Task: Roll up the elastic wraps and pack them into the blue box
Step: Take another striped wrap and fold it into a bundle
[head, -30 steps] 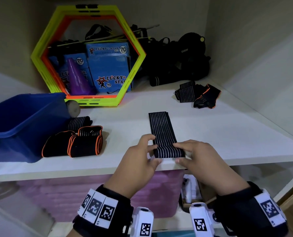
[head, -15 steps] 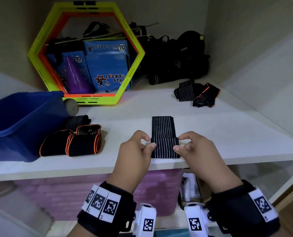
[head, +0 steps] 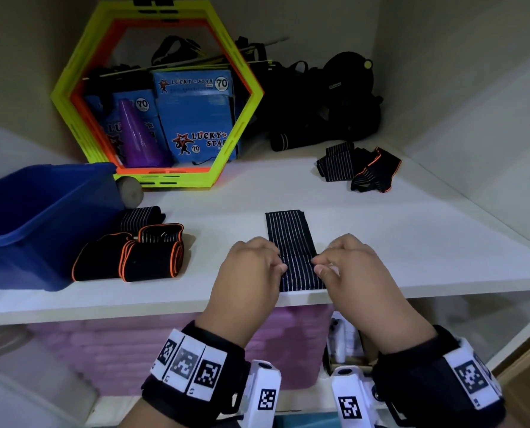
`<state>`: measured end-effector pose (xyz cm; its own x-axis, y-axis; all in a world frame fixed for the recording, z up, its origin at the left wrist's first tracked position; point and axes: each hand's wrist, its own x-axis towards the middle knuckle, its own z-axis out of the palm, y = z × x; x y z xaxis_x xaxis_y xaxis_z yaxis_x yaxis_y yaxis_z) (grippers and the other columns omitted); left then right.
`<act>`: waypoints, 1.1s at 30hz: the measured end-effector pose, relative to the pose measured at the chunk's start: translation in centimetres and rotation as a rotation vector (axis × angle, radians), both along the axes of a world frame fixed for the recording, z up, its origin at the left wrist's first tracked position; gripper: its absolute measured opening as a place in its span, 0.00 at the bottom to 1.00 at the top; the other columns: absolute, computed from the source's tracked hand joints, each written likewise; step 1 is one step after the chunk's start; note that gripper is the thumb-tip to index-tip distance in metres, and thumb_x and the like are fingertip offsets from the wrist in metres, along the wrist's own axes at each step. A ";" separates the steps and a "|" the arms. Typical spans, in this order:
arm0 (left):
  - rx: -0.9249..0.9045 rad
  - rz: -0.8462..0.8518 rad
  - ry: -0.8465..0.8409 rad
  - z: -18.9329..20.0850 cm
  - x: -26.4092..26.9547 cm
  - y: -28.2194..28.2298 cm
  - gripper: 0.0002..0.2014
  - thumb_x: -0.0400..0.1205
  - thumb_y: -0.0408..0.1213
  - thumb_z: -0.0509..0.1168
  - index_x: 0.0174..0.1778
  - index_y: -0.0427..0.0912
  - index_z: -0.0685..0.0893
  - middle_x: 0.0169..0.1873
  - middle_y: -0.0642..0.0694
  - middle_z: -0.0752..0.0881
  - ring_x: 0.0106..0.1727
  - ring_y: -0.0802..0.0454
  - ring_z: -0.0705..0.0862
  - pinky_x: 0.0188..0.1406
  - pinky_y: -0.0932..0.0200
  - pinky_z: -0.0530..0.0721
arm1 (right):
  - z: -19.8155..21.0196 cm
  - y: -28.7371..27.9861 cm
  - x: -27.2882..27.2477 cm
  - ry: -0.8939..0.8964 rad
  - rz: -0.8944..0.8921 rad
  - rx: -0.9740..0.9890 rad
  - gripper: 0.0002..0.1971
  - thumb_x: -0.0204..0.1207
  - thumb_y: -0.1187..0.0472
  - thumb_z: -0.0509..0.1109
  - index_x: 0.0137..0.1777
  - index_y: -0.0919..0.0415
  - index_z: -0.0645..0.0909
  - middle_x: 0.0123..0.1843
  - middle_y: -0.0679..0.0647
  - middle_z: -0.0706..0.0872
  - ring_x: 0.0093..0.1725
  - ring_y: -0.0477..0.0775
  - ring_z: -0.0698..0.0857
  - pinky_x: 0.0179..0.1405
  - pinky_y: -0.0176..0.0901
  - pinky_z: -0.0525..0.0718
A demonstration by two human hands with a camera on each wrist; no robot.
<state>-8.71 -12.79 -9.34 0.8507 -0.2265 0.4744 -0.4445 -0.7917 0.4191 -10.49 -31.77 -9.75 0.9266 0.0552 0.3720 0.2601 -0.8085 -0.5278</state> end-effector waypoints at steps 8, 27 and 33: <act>-0.004 -0.021 0.123 -0.3 -2.0 0.7 0.31 0.72 0.69 0.69 0.66 0.55 0.84 0.46 0.64 0.84 0.50 0.61 0.79 0.49 0.63 0.79 | 0.3 -1.3 0.0 0.095 0.139 -0.125 0.27 0.72 0.40 0.76 0.70 0.47 0.82 0.69 0.33 0.79 0.60 0.43 0.75 0.58 0.28 0.70; -0.281 0.105 0.188 0.1 -0.8 0.2 0.13 0.83 0.45 0.70 0.60 0.53 0.76 0.25 0.48 0.87 0.31 0.60 0.83 0.32 0.70 0.76 | 0.2 -0.6 0.7 0.100 -0.014 0.212 0.11 0.81 0.53 0.71 0.58 0.44 0.74 0.21 0.46 0.79 0.29 0.47 0.82 0.36 0.48 0.81; -0.140 0.057 0.136 0.2 -0.8 0.0 0.07 0.84 0.43 0.68 0.57 0.55 0.87 0.20 0.54 0.81 0.27 0.58 0.81 0.28 0.73 0.72 | 0.3 -0.5 0.8 0.078 0.000 0.168 0.04 0.81 0.55 0.70 0.51 0.44 0.84 0.23 0.43 0.78 0.29 0.41 0.79 0.33 0.41 0.76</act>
<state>-9.49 -12.84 -9.18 0.9184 -0.1166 0.3781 -0.3330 -0.7437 0.5796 -9.67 -32.32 -9.50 0.9530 -0.0017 0.3030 0.2129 -0.7077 -0.6737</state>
